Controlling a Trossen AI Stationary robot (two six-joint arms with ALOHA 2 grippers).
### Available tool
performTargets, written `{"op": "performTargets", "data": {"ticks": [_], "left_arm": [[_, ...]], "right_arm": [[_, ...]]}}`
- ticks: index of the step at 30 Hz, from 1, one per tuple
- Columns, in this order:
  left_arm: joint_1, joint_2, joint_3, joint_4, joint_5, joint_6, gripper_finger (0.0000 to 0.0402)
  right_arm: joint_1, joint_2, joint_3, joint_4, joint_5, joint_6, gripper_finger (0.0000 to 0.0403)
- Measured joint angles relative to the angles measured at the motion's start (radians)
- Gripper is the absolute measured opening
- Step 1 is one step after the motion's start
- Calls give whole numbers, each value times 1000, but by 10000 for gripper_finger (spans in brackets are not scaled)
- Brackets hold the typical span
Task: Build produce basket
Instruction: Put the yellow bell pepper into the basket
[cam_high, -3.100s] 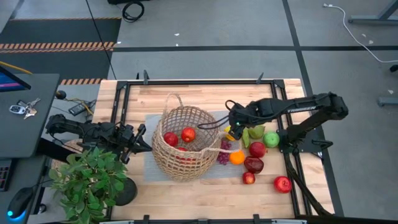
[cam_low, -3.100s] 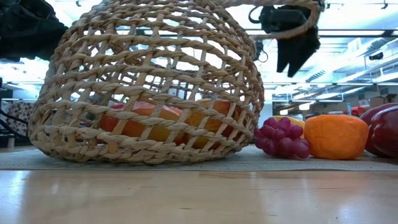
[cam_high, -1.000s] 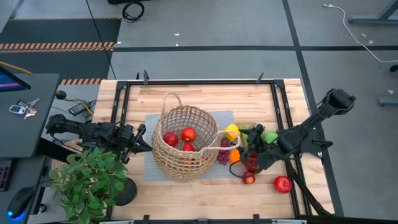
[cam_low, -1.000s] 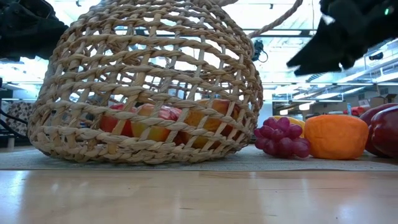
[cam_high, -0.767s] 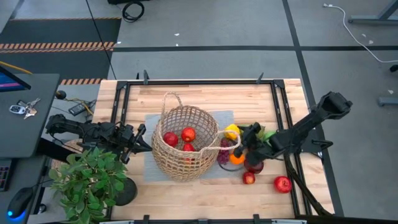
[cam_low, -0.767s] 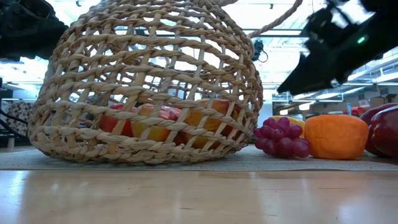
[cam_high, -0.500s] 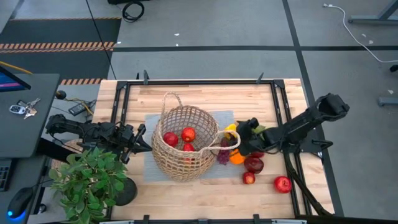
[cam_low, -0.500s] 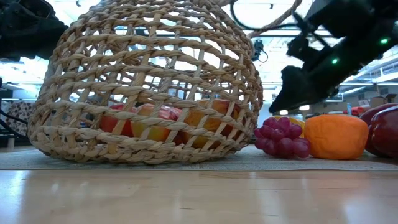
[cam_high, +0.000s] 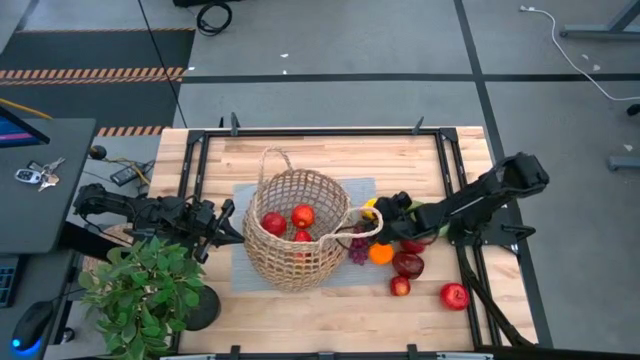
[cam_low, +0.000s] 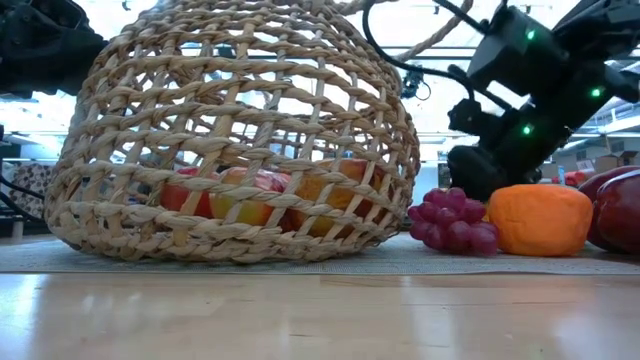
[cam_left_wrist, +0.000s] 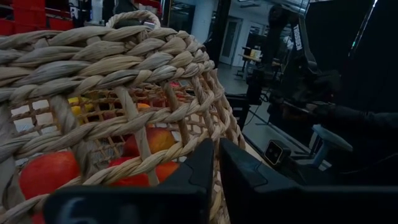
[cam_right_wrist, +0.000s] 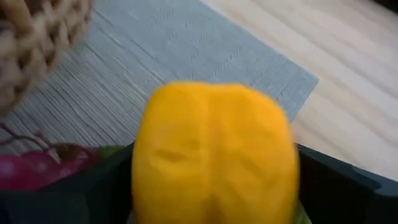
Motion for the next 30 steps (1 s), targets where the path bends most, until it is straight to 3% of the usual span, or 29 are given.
{"op": "performTargets", "data": {"ticks": [10,14,19,25,30], "left_arm": [[0,0,0,0,0,0,35],[0,0,0,0,0,0,34],[0,0,0,0,0,0,28],[0,0,0,0,0,0,34],[0,0,0,0,0,0,34]], "right_arm": [[-4,-10,-1,-11,-2,10,302],[-4,-93,15,-49,10,-16,306],[-4,-232,82,-233,79,-13,314],[-4,-393,166,-385,87,-36,314],[19,-489,227,-339,22,-142,314]]}}
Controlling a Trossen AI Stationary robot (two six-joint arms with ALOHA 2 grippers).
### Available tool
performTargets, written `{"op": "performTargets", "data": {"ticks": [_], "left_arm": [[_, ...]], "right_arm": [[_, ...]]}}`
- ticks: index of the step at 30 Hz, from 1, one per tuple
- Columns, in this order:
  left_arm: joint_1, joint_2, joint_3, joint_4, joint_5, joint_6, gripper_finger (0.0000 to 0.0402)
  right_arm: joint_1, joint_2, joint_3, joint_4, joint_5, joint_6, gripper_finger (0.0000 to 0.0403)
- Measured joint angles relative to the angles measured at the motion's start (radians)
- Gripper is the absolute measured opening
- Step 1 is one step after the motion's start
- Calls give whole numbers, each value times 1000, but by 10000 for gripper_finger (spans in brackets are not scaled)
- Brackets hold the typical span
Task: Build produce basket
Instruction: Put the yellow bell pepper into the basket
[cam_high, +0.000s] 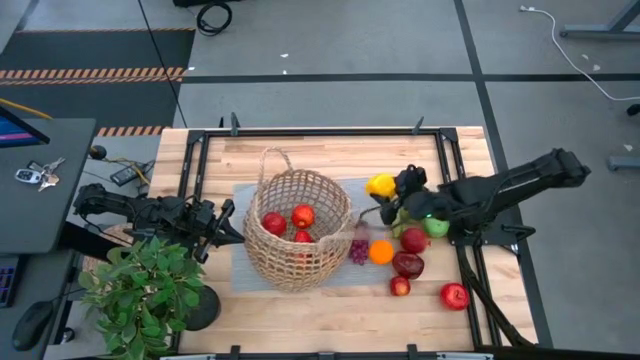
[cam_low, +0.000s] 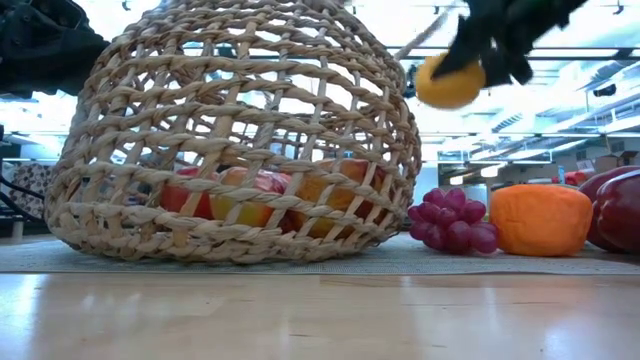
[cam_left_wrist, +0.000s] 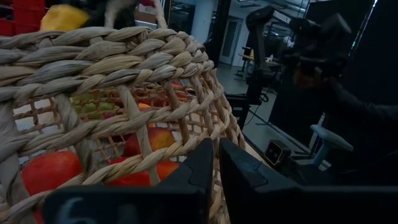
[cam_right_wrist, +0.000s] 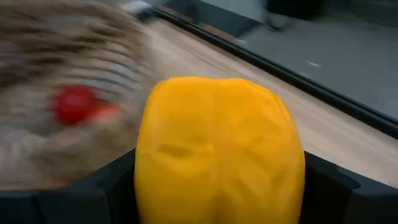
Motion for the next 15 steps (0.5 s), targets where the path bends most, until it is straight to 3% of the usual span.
{"op": "performTargets", "data": {"ticks": [4,9,15], "left_arm": [[0,0,0,0,0,0,28],[0,0,0,0,0,0,32],[0,0,0,0,0,0,35]], "right_arm": [[38,-36,51,90,-55,-97,315],[88,-42,116,185,5,-213,315],[122,-28,119,559,11,-403,315]]}}
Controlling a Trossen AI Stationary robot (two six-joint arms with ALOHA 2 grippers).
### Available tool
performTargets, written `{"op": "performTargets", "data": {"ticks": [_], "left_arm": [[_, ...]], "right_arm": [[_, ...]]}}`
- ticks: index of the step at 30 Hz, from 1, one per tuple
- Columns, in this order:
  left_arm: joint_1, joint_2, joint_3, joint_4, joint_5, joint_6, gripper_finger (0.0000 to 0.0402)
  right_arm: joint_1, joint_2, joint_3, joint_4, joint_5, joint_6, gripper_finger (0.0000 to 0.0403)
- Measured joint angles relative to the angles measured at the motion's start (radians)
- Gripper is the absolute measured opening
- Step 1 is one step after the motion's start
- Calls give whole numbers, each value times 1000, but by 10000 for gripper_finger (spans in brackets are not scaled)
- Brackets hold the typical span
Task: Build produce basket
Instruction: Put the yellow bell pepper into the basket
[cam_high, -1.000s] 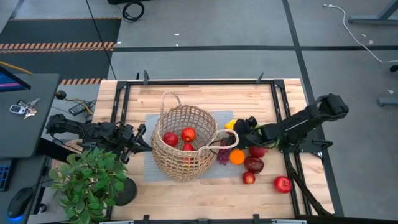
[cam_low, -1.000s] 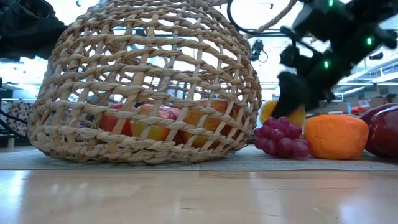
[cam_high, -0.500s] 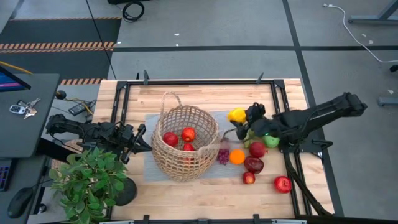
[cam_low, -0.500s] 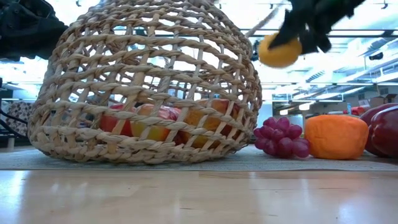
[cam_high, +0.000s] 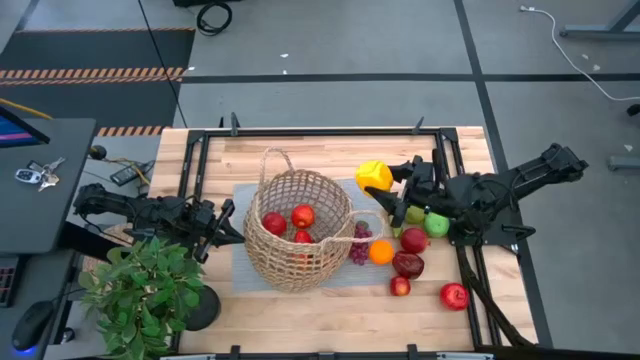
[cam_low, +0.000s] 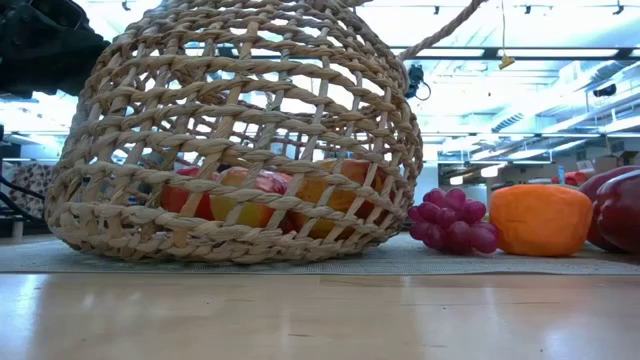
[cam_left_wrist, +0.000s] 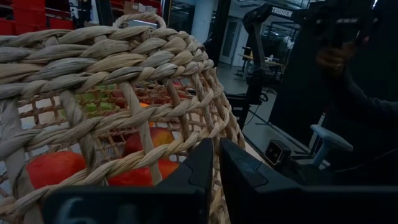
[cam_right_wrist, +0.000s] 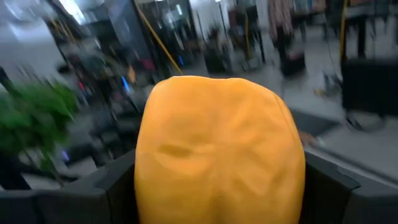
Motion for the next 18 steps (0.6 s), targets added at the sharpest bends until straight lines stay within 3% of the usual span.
{"op": "performTargets", "data": {"ticks": [6,14,18], "left_arm": [[0,0,0,0,0,-1,28],[0,0,0,0,0,0,36],[0,0,0,0,0,0,32]], "right_arm": [[20,39,0,322,-10,-184,315],[22,69,0,312,4,-241,315],[20,128,36,296,88,-402,315]]}}
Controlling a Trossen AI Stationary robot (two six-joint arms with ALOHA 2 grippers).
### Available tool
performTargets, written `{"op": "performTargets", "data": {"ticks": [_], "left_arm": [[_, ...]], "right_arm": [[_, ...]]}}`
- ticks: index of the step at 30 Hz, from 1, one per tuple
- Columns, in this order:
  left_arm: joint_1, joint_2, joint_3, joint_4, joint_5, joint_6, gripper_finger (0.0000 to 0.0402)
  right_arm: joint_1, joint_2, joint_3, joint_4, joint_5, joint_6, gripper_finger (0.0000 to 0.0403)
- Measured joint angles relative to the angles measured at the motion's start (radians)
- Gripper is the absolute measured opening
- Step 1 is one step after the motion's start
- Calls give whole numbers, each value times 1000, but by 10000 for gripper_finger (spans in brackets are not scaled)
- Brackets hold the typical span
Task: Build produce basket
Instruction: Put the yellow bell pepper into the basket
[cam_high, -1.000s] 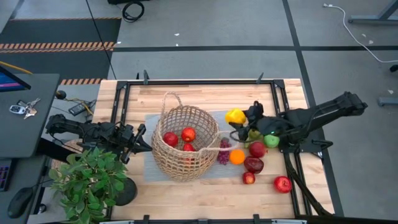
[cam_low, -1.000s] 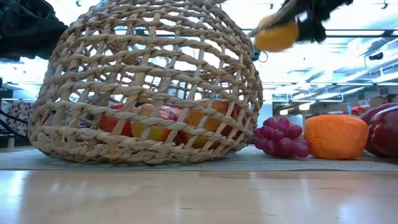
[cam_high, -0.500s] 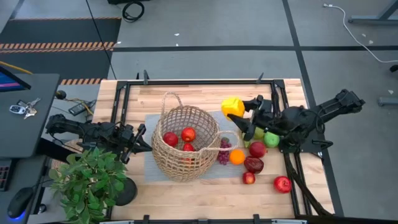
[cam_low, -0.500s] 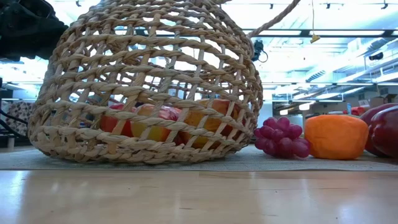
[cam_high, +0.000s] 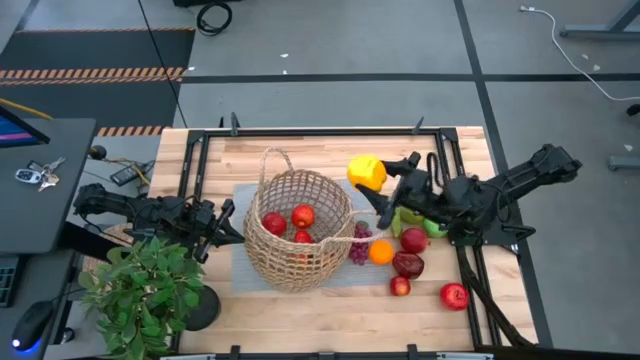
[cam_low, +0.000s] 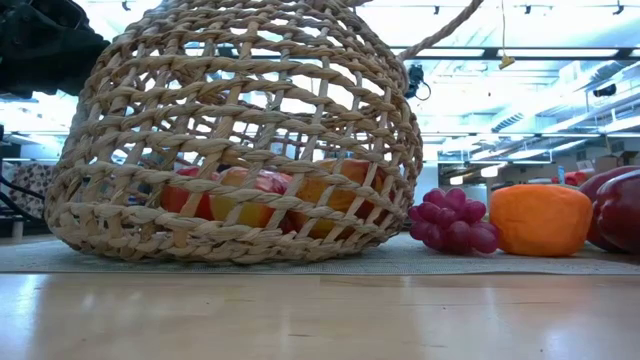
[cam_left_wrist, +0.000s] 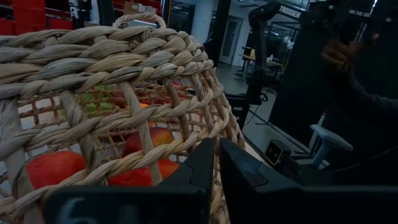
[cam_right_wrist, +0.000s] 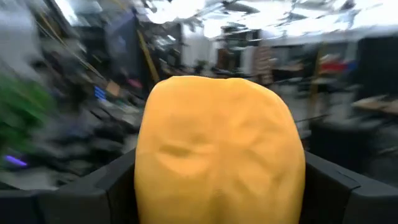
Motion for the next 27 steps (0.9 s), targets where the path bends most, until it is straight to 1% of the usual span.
{"op": "performTargets", "data": {"ticks": [2,5,7,10,13,16,19,25,27], "left_arm": [[0,0,0,0,0,0,29],[0,0,0,0,0,0,28],[0,0,0,0,0,0,31],[0,0,0,0,0,0,35],[0,0,0,0,0,0,35],[0,0,0,0,0,0,31],[0,0,0,0,0,0,28],[0,0,0,0,0,0,34],[0,0,0,0,0,0,36]], "right_arm": [[0,45,42,-19,48,-107,315],[0,130,111,-27,69,-313,315],[0,186,158,-28,69,-493,315],[0,260,223,-26,82,-824,315],[0,325,275,-28,160,-1107,315],[-6,370,307,-24,227,-1284,315],[-9,395,313,-37,220,-1345,315],[-14,413,313,-50,215,-1342,315],[-20,413,313,-50,195,-1340,315]]}}
